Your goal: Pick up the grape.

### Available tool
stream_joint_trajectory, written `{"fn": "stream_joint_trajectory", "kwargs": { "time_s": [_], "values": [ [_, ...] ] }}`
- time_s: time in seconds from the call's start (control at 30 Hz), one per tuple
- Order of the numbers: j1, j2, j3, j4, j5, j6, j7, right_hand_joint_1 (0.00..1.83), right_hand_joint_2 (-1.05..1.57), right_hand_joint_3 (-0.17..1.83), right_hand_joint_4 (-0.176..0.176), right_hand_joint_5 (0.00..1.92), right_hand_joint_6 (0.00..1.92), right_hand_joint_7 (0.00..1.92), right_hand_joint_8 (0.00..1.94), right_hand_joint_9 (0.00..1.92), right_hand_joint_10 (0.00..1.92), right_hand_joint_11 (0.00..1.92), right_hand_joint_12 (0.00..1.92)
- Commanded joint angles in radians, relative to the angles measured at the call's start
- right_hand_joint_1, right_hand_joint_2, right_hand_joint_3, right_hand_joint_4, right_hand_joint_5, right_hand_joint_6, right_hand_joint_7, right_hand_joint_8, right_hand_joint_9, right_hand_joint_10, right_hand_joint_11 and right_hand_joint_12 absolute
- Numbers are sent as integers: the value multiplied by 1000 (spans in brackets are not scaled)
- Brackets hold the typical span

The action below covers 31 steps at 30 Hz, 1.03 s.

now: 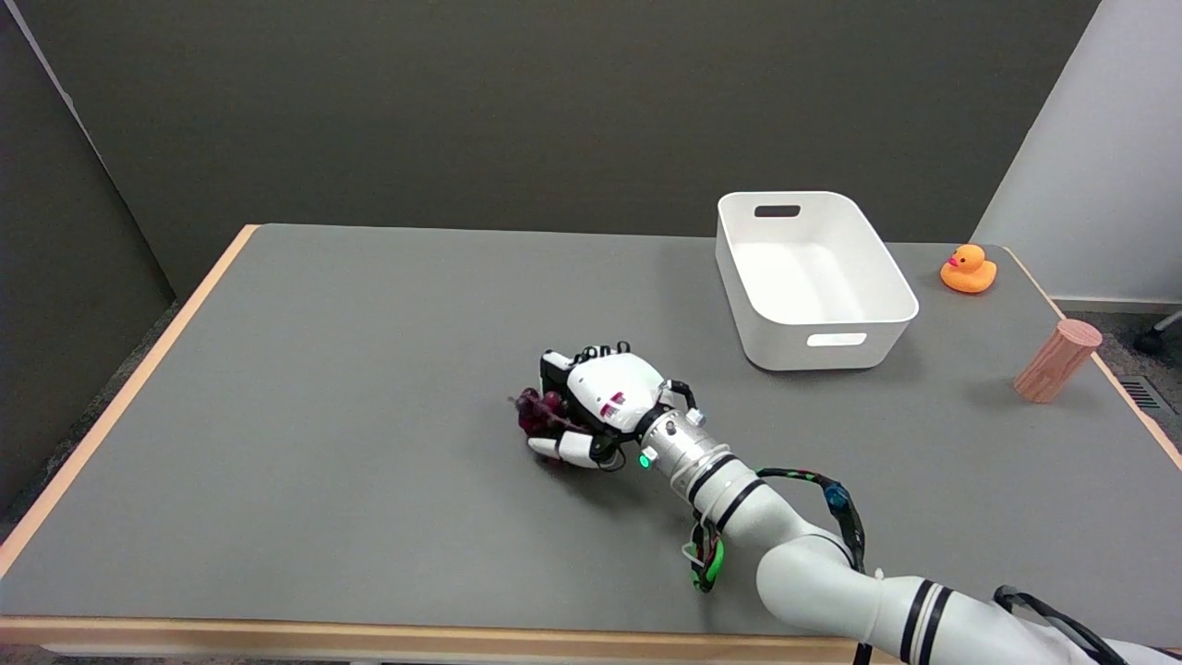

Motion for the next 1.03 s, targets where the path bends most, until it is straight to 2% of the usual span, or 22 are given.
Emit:
{"fn": "stream_joint_trajectory", "kwargs": {
  "time_s": [0.03,0.53,0.73,0.87,0.9,0.97,1.03],
  "values": [
    [49,13,17,70,-102,30,4,1136,1197,320,-176,550,1637,608,1676,770,1832,401,1921],
    [266,88,85,143,-124,-75,-3,1153,1171,327,-176,583,1592,640,1632,820,1787,475,1921],
    [336,121,186,98,-135,-141,-10,1157,1163,329,-176,593,1580,651,1617,824,1787,502,1921],
    [374,168,276,18,-93,-178,-94,1160,1158,331,-176,599,1572,657,1608,827,1781,503,1921],
    [371,151,231,153,53,-158,-138,1161,1157,332,-176,601,1571,658,1606,829,1779,498,1921],
    [391,222,333,-56,-8,-180,-164,1161,1155,334,-176,602,1570,660,1605,829,1781,486,1921],
    [399,257,360,-115,31,-181,-190,1161,1155,334,-176,603,1570,660,1605,829,1784,478,1921]
  ]
}}
